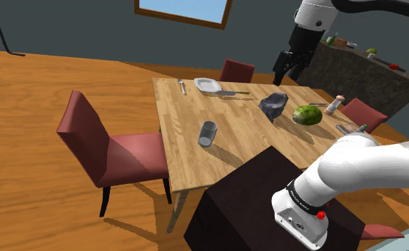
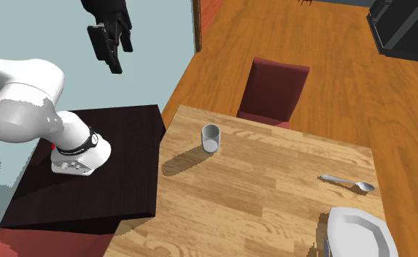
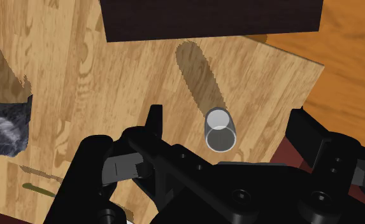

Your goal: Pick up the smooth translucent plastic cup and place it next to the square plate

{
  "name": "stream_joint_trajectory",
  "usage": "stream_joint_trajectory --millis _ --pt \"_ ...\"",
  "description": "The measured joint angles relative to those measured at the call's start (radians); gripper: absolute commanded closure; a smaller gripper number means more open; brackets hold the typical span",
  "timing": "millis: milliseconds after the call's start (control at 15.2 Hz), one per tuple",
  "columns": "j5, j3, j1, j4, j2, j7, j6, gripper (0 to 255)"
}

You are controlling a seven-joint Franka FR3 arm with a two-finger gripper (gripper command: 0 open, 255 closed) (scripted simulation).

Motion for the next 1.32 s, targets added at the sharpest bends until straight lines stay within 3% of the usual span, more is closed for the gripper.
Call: stream_joint_trajectory --millis 132,396,858,1320 --pt "0.003 0.001 0.001 -0.013 0.003 0.001 0.016 0" --pt "0.012 -0.004 0.004 -0.082 0.052 -0.001 0.137 0" --pt "0.035 0.0 0.012 -0.177 0.223 0.0 0.413 0" --pt "0.054 0.002 0.019 -0.2 0.456 -0.009 0.68 0"
